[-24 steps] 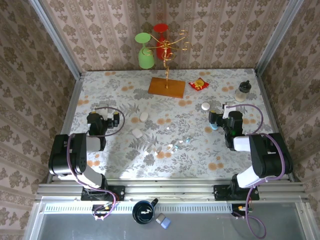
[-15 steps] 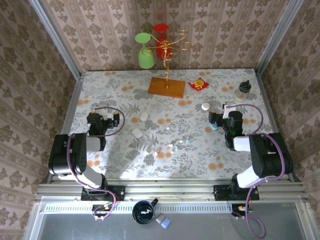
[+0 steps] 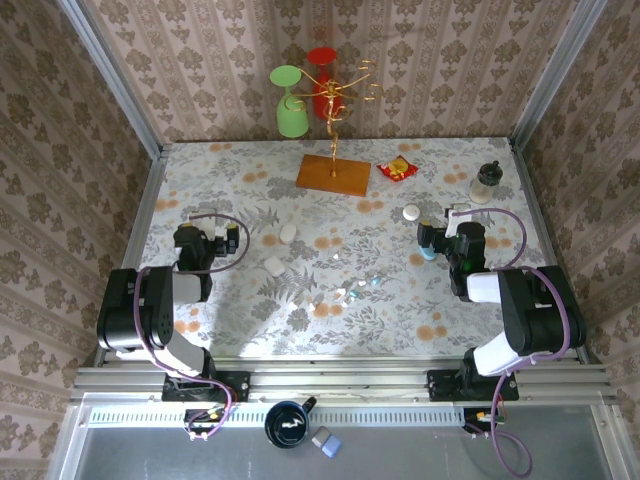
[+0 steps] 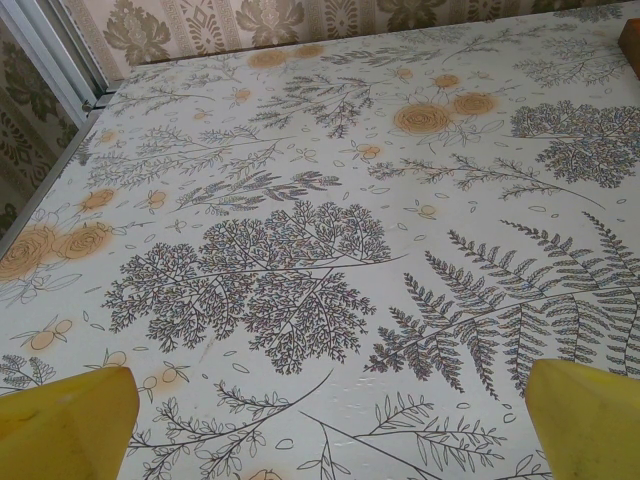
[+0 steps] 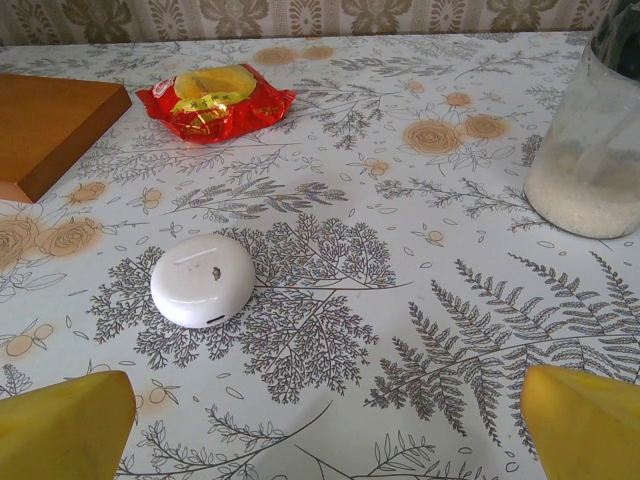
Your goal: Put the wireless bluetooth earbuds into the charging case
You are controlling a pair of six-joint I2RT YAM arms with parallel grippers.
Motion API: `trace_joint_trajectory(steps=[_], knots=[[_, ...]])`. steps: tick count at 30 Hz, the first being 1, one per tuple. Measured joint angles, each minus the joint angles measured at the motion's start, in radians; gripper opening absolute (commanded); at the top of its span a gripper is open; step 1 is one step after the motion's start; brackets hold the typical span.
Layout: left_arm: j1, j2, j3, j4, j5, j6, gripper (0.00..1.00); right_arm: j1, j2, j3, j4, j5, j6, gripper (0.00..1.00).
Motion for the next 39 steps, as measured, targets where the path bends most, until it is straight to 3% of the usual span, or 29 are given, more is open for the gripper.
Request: trace_joint_trajectory(steps=[10, 19, 28, 39], knots=[[-0.018, -0.038, -0.017, -0.008, -0.037, 0.001, 1.0, 0.007, -0.046, 0.0, -0.043, -0.003, -0.001, 1.0], [-0.083, -0.277, 0.007, -0.198, -0.087, 0.004, 1.0, 0.097, -0.314, 0.083, -0.356, 0.021, 0.016, 1.0], [-0.111, -0.393, 0.176, -0.563, -0.05, -0.175, 1.0, 0.321, -0.377, 0.229, -0.658, 0.024, 0.087, 1.0], [-0.065, -0.354, 0.25, -0.837, 0.098, -0.39, 1.0, 0.698, -0.068, 0.505, -0.8, 0.077, 0.215, 1.0]])
